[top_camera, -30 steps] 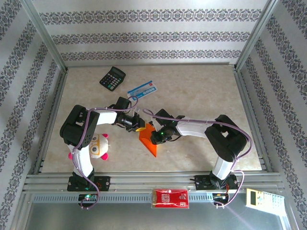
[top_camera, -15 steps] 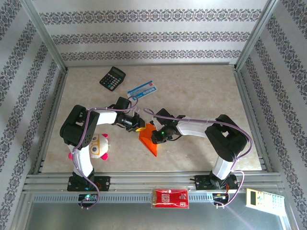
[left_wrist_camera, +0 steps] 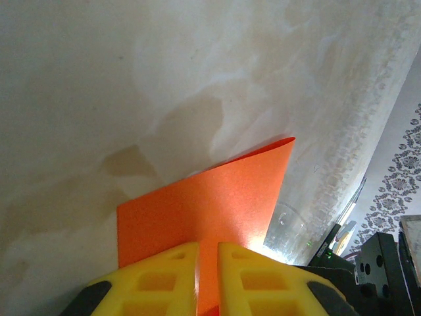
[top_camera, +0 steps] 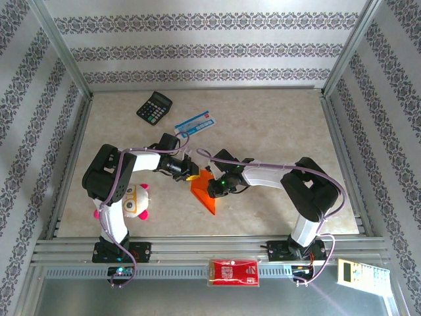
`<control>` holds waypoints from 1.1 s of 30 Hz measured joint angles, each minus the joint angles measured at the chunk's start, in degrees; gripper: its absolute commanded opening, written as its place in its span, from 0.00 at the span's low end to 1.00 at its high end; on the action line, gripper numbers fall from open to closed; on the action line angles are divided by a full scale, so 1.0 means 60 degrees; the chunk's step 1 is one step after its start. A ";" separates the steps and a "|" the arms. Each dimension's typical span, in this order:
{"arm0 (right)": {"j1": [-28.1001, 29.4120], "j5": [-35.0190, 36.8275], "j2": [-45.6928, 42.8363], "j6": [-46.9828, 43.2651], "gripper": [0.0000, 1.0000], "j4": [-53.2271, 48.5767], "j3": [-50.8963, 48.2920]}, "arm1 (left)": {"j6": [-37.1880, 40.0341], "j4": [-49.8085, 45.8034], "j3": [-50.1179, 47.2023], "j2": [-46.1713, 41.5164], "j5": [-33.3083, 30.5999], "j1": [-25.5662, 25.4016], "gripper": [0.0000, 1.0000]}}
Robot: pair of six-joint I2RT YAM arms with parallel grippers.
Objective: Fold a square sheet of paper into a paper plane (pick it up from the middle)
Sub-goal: Third fold the triangle at the center of the table.
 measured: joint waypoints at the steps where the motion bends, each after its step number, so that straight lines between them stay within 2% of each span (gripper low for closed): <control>1: 0.0004 0.0000 0.0015 0.0004 0.04 0.0011 0.0000 | 0.0004 -0.0004 0.0000 0.0000 -0.0004 0.0000 0.17; 29: 0.0084 -0.0004 0.0022 0.0295 0.03 0.0189 -0.0076 | 0.0000 -0.0004 0.0000 0.0000 -0.0004 0.0000 0.17; 33: 0.0076 0.0004 0.0018 0.0474 0.01 0.0255 -0.0131 | -0.0004 -0.0011 0.0022 -0.0022 0.0007 -0.0007 0.23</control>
